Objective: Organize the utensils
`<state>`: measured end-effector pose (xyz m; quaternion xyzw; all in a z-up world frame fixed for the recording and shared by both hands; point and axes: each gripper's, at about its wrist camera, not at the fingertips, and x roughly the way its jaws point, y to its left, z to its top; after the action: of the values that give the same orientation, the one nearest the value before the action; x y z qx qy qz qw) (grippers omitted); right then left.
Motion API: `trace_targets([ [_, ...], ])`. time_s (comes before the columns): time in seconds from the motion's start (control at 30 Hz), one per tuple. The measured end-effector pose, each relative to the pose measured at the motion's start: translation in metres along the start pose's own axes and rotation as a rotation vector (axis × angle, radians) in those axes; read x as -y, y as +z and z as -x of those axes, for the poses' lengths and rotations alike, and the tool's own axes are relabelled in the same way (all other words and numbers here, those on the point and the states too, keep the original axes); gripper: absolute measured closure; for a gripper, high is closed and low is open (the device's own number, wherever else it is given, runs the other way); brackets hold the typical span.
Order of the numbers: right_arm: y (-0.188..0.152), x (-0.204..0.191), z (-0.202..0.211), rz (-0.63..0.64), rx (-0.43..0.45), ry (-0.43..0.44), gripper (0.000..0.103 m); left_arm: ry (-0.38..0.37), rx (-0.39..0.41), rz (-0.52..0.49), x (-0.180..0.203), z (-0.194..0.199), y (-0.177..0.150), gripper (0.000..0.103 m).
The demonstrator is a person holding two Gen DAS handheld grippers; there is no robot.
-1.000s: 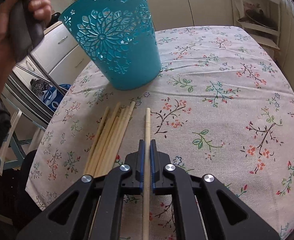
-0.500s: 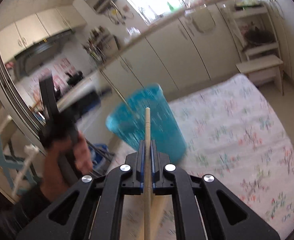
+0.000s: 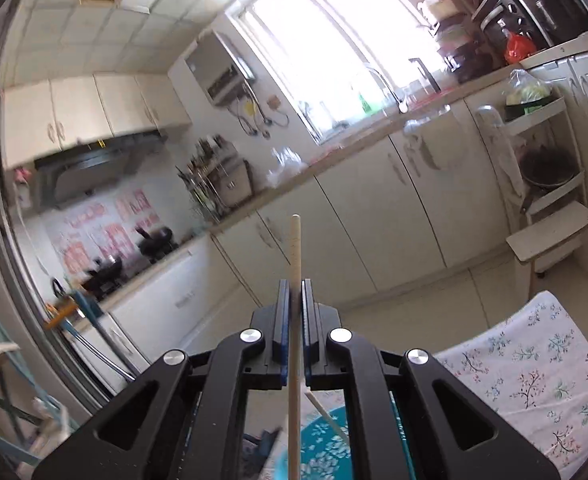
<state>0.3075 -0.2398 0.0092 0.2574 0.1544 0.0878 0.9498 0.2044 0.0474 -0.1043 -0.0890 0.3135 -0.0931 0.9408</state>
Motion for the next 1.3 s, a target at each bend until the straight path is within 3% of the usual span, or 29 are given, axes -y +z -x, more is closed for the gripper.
trace_targets([
  [0.2,-0.037,-0.003,-0.019,0.105,-0.156,-0.073,0.096,-0.007,-0.061,0.008,-0.004,-0.004,-0.017,0.022],
  [0.3,-0.047,-0.002,-0.013,0.13,-0.18,-0.072,0.096,-0.019,-0.073,0.017,-0.001,-0.001,-0.019,0.022],
  [0.4,-0.047,-0.004,0.006,0.136,-0.168,-0.06,0.09,-0.024,-0.069,0.016,0.003,0.005,-0.017,0.022],
  [0.57,-0.038,-0.004,0.08,0.122,-0.052,-0.048,0.079,-0.014,-0.032,0.019,0.01,0.027,-0.013,0.018],
  [0.67,-0.052,0.003,0.13,0.127,-0.027,-0.077,0.072,-0.004,0.002,0.017,0.013,0.043,-0.014,0.016],
  [0.8,-0.1,0.013,0.16,0.149,-0.15,-0.137,0.071,-0.005,0.016,0.0,0.021,0.058,-0.02,0.013],
  [1.0,-0.187,0.039,0.164,0.066,-0.407,-0.192,0.072,-0.019,-0.03,-0.034,0.035,0.066,-0.037,0.012],
  [1.17,-0.221,0.037,0.158,0.113,-0.475,-0.23,0.072,-0.006,-0.046,-0.078,0.042,0.073,-0.047,0.01],
  [1.3,-0.228,0.043,0.141,0.121,-0.508,-0.266,0.073,0.016,-0.084,-0.07,0.039,0.071,-0.056,0.01],
])
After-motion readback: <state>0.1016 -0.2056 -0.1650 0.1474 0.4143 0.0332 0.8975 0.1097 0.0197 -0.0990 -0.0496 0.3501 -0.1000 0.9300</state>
